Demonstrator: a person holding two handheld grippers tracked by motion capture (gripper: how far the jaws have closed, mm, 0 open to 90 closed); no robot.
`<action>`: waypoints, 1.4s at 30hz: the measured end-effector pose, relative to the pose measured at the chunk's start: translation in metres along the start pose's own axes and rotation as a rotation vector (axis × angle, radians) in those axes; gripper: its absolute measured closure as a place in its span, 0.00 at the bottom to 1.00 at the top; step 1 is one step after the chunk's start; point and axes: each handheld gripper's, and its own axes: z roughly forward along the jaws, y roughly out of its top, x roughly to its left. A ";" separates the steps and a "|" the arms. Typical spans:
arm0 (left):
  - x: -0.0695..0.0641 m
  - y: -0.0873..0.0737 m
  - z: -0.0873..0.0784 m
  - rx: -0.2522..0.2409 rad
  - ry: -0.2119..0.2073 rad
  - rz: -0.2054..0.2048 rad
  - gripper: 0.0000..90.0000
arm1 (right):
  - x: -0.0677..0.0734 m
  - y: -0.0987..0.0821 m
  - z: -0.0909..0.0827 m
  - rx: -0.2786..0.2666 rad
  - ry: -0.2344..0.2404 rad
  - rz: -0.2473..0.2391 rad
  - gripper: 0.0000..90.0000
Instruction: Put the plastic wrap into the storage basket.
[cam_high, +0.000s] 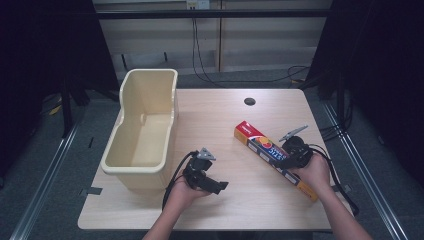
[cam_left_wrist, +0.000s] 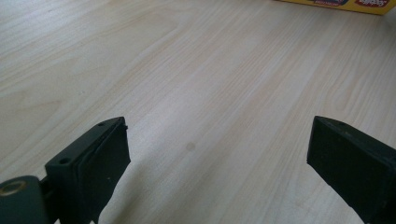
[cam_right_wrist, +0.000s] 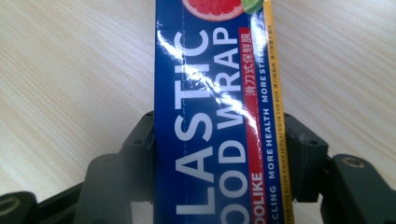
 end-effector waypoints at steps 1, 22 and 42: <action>0.000 0.000 0.000 -0.001 -0.001 0.000 0.06 | 0.000 0.000 0.000 -0.002 0.003 -0.002 0.45; -0.006 0.020 -0.017 -0.027 -0.035 0.029 0.05 | -0.001 -0.011 -0.014 -0.098 0.058 -0.072 0.46; -0.010 0.081 -0.021 0.079 -0.052 0.179 0.04 | 0.029 -0.003 -0.031 -0.111 0.251 -0.312 0.46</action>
